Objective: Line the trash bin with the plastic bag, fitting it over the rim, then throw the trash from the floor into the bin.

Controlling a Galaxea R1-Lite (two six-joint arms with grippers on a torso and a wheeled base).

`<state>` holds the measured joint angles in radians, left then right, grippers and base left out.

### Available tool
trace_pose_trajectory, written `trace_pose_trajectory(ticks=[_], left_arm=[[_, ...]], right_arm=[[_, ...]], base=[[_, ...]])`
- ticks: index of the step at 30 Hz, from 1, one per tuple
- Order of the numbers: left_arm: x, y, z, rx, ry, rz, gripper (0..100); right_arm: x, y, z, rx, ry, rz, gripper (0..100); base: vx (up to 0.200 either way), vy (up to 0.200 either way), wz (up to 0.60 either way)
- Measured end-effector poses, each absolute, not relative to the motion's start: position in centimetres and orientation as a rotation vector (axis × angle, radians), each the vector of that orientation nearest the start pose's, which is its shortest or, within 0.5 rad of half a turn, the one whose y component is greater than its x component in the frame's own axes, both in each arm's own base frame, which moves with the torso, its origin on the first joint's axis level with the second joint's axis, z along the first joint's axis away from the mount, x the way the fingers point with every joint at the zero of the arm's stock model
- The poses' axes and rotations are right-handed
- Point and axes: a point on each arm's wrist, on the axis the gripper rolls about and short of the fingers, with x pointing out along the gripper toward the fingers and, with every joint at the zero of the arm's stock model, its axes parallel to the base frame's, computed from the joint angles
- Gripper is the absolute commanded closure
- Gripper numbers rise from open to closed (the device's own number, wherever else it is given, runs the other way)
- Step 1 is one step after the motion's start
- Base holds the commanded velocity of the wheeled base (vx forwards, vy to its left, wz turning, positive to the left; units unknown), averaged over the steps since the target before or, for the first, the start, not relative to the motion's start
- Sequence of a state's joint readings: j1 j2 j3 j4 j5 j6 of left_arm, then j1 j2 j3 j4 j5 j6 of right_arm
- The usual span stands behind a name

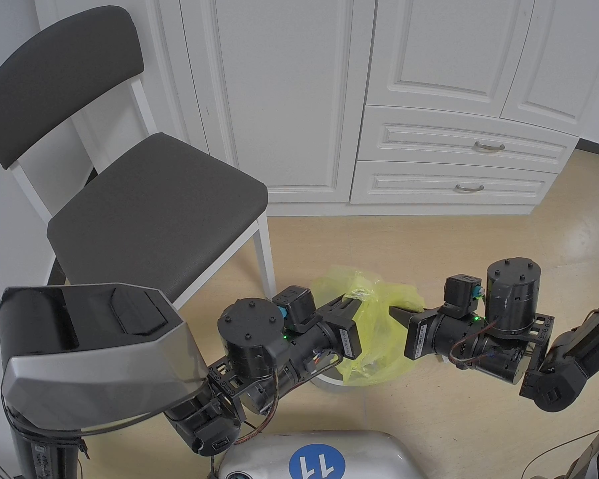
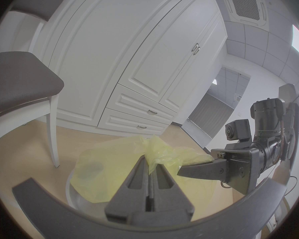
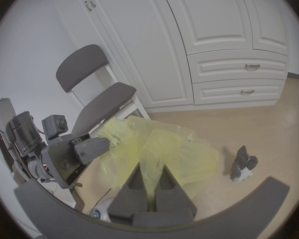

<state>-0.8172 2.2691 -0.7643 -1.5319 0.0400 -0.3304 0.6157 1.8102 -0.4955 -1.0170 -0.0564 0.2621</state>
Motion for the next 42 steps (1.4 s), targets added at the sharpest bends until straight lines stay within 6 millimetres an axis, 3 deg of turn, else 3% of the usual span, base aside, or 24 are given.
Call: trace_pose_trajectory(ticks=[6,14,25,35,42], left_arm=[[26.0,-27.7,6.0,-0.320,0.116,-0.774,100],[26.7,-27.8,4.7,-0.332,0.147,-0.761,100],[30.7,-28.3,2.6,-0.444,0.140,-0.701,100],[34.2,-28.5,0.2,-0.508,0.121,-0.664,100],[35.3,-27.9,-1.6,-0.505,0.135,-0.633,100]], right_arm=[[23.0,17.5,10.7,0.187,0.395,0.563,100],[24.0,18.2,9.3,0.193,0.439,0.551,100],[28.3,17.2,6.9,0.258,0.471,0.435,100],[32.4,17.1,3.5,0.414,0.518,0.379,100],[33.5,17.5,1.3,0.468,0.513,0.390,100]], base=[[0.000,0.000,0.00],[0.000,0.000,0.00],[0.000,0.000,0.00],[0.000,0.000,0.00],[0.000,0.000,0.00]])
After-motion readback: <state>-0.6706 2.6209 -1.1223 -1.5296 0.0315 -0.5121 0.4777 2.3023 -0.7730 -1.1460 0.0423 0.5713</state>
